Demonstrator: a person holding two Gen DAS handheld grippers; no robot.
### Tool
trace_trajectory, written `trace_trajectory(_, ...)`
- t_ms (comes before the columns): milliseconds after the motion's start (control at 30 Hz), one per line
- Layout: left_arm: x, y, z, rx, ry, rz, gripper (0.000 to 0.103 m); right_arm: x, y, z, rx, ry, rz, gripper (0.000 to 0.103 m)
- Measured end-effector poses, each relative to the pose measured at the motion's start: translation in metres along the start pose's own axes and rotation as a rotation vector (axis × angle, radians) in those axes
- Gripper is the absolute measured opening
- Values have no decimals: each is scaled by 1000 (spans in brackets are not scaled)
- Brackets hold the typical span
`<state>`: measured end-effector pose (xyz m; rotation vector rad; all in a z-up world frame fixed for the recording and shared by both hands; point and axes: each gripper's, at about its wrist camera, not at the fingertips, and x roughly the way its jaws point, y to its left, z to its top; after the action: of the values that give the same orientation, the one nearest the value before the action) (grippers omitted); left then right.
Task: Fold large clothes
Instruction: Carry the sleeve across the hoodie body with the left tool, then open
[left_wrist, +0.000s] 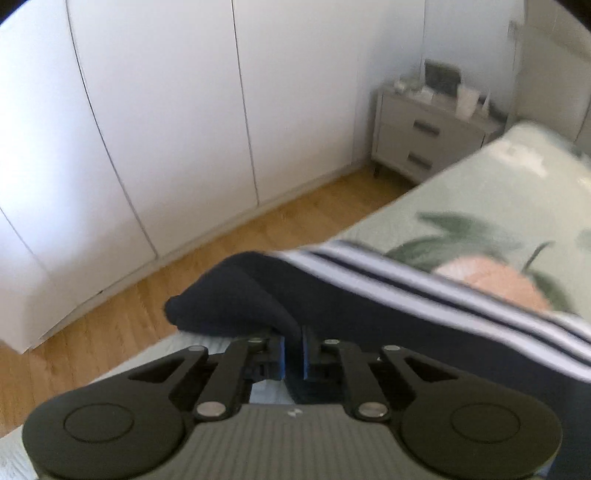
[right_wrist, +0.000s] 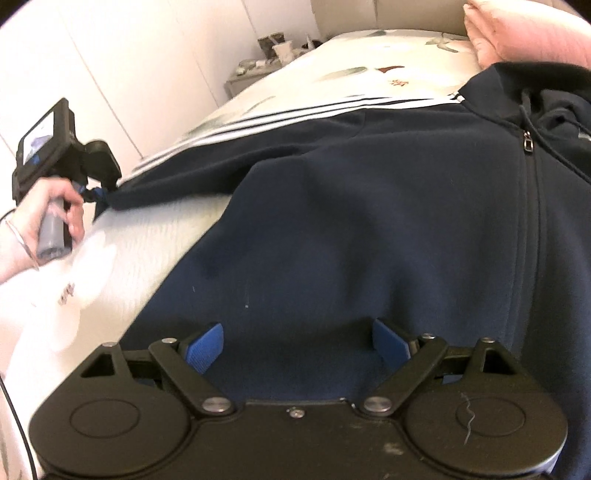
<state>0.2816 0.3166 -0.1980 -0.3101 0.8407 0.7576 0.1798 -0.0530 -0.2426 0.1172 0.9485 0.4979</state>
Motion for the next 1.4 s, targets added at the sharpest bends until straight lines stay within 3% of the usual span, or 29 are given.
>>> trace_trajectory(67, -16, -4, 6, -35, -39, -43, 8, 3, -1, -2, -10, -12, 3, 103)
trace_trajectory(200, -67, -33, 21, -3, -139, -140, 7, 4, 3, 2, -16, 16, -4, 103)
trace_trajectory(367, -150, -80, 30, 64, -265, -326, 6, 3, -12, 9, 109, 22, 18, 102)
trace_trajectory(467, -200, -114, 20, 116, -320, -447, 6, -10, -26, 14, 205, 40, 18, 101)
trace_trajectory(600, -255, -167, -12, 179, -348, -619, 6, -39, -58, 22, 309, 86, -163, 101)
trace_trajectory(667, -273, -196, -40, 212, -347, -674, 6, -65, -80, 18, 363, 67, -218, 101)
trace_trajectory(767, -273, -240, -84, 241, -290, -747, 6, -103, -112, 3, 461, 33, -247, 101)
trace_trajectory(900, -263, -287, -139, 235, -148, -809, 7, -147, -145, -21, 551, 3, -296, 101)
trace_trajectory(1033, -248, -322, -195, 344, -28, -814, 10, -173, -173, -44, 617, 24, -369, 101)
trace_trajectory(1067, -242, -328, -205, 365, 18, -817, 15, -177, -179, -48, 634, 35, -389, 101)
trace_trajectory(1133, -224, -338, -212, 412, 129, -823, 38, -179, -187, -50, 660, 60, -413, 101)
trace_trajectory(1167, -217, -341, -218, 445, 198, -821, 56, -180, -190, -50, 669, 65, -419, 101)
trace_trajectory(1200, -214, -342, -218, 476, 251, -812, 62, -180, -192, -49, 678, 73, -426, 101)
trace_trajectory(1333, -215, -322, -204, 569, 318, -743, 65, -181, -187, -28, 620, 92, -432, 101)
trace_trajectory(1400, -224, -307, -186, 611, 299, -729, 76, -176, -179, -8, 555, 97, -456, 101)
